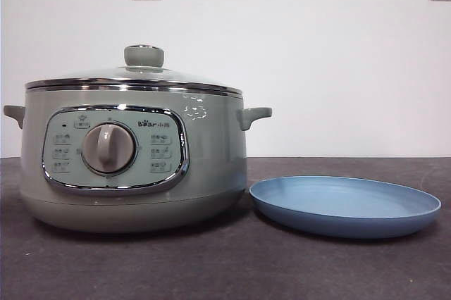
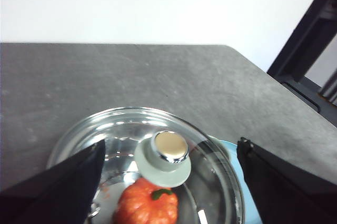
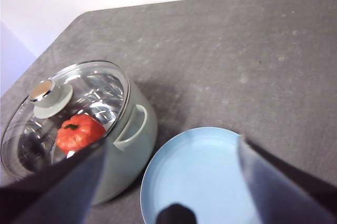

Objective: Take the pumpkin out from the steamer,put the pumpkin in the blue plate,close the lid

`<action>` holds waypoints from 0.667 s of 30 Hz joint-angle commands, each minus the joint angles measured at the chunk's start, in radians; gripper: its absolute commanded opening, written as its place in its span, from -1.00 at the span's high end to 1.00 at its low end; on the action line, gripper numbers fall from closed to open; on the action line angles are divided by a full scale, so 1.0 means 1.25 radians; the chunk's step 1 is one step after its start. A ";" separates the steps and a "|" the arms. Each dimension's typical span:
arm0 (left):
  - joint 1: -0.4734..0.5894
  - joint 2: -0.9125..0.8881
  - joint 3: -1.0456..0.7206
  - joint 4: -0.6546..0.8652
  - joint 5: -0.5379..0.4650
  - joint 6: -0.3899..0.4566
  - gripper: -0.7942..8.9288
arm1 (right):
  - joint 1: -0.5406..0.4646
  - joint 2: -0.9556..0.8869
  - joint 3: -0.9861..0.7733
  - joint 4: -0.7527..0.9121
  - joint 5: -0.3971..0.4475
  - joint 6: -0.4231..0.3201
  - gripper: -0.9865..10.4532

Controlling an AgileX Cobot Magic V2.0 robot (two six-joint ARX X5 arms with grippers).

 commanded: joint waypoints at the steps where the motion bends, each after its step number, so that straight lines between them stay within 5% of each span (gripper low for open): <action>1: -0.041 0.050 0.037 -0.006 -0.037 0.005 -0.02 | 0.001 0.002 0.000 -0.003 -0.002 0.010 -0.05; 11: -0.236 0.280 0.220 -0.111 -0.261 0.161 -0.02 | 0.001 0.002 0.000 -0.026 -0.002 0.009 -0.05; 20: -0.309 0.433 0.263 -0.135 -0.364 0.207 -0.02 | 0.001 0.002 0.000 -0.035 -0.001 0.008 -0.05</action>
